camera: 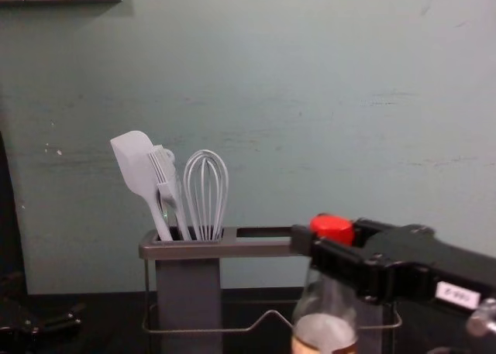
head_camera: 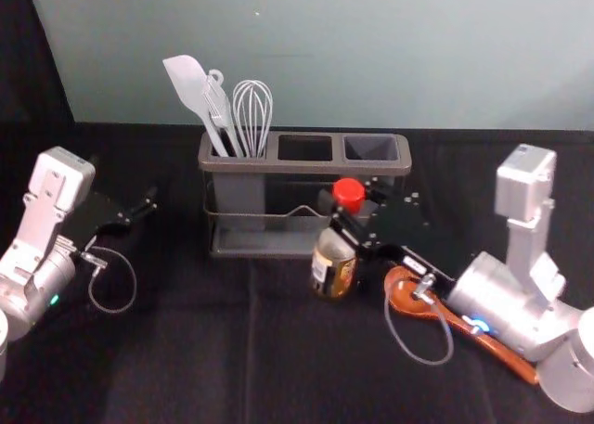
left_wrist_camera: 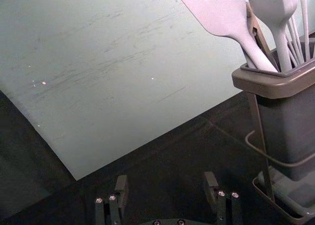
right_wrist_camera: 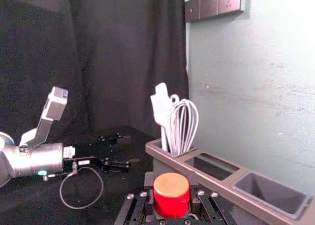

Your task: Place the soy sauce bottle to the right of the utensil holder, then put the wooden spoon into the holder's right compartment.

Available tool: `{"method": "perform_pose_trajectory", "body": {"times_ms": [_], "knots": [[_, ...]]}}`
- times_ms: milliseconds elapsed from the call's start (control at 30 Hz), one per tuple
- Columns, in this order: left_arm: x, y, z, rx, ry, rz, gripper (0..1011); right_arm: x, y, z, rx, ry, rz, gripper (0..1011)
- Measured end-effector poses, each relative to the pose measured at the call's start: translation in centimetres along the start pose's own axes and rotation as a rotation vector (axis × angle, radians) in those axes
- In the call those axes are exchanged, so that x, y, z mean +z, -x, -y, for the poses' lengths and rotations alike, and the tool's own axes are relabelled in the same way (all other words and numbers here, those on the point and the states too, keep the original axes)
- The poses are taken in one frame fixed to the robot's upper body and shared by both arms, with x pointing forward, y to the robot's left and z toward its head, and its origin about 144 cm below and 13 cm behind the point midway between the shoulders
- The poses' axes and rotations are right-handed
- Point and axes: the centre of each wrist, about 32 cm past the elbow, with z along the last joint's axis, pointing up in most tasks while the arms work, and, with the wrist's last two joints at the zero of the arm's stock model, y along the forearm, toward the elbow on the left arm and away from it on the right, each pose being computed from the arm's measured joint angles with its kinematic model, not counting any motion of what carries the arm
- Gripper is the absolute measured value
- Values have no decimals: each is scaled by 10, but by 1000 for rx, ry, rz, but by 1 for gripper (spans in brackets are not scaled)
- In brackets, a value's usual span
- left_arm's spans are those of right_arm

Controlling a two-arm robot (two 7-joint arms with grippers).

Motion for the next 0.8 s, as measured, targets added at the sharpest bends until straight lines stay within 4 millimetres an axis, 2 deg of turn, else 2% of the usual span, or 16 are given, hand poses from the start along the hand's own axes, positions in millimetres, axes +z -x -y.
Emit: {"method": "perform_pose_trajectory", "body": {"times_ms": [200, 500, 800], "knots": [[0, 0, 0, 0, 0, 0, 1005, 6, -6, 18, -36, -6, 15, 393], [0, 0, 0, 0, 0, 0, 1005, 9, -26, 52, -137, -1, 32, 393], [0, 0, 0, 0, 0, 0, 1005, 11, -43, 72, -222, 4, 49, 393]]}}
